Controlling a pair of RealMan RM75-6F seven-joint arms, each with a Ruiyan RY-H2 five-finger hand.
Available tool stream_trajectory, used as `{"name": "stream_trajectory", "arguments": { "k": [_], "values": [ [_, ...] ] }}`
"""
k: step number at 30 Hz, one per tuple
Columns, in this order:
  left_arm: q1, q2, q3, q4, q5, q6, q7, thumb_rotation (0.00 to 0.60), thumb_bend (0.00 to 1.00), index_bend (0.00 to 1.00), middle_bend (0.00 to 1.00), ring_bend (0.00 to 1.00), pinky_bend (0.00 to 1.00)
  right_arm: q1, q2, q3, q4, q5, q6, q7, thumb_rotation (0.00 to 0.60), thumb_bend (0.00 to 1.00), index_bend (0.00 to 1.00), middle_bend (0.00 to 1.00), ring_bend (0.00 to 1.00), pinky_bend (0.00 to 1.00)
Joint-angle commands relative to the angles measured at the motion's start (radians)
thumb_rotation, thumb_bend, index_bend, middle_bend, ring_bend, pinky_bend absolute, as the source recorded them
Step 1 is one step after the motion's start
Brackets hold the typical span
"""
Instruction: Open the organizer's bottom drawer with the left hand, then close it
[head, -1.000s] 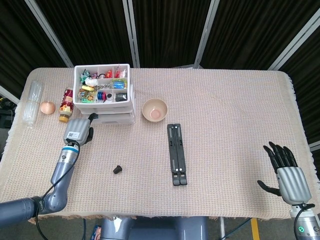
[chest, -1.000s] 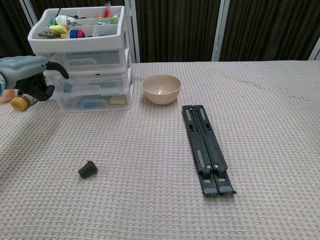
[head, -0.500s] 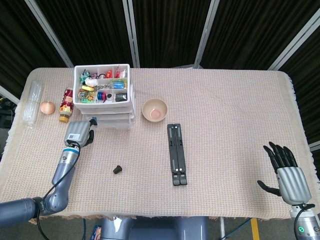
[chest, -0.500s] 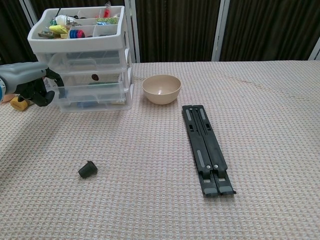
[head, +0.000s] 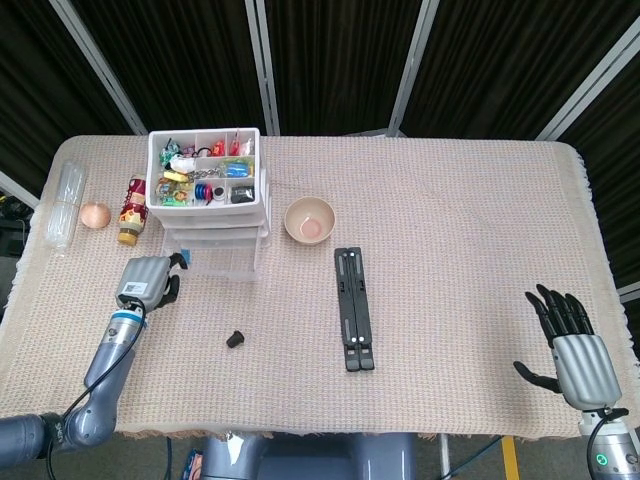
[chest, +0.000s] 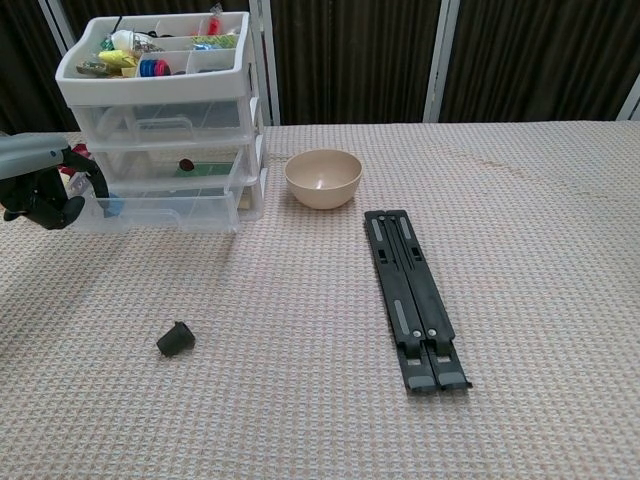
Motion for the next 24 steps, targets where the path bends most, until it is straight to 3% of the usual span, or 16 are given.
{"name": "stream_trajectory", "arguments": {
  "k": [1,10,15,19,24],
  "values": [
    [0.016,0.017,0.018,-0.025,0.024,0.006,-0.019,0.6,0.67,0.38,0.98,0.88,0.72,0.0,0.0,0.0,0.0,0.0,0.0,0.0,0.6,0.06,0.07,0.0,0.0,0.0],
    [0.048,0.043,0.055,-0.066,0.098,0.024,-0.058,0.6,0.67,0.36,0.98,0.88,0.72,0.0,-0.001,0.0,-0.002,-0.001,0.0,-0.003,0.6,0.06,0.07,0.0,0.0,0.0],
    [0.054,0.043,0.06,-0.053,0.145,0.047,-0.062,0.6,0.65,0.23,0.97,0.87,0.72,-0.001,-0.001,0.0,-0.001,0.0,0.001,-0.006,0.6,0.06,0.07,0.0,0.0,0.0],
    [0.068,0.027,0.094,0.009,0.307,0.13,-0.032,0.6,0.54,0.14,0.91,0.82,0.7,0.0,-0.002,0.001,0.001,0.0,0.0,-0.008,0.6,0.06,0.07,0.0,0.0,0.0],
    [0.1,0.027,0.129,0.02,0.45,0.203,-0.046,0.6,0.38,0.13,0.78,0.71,0.63,0.0,-0.002,0.001,0.002,-0.001,0.001,-0.008,0.6,0.06,0.07,0.0,0.0,0.0]
  ]
}}
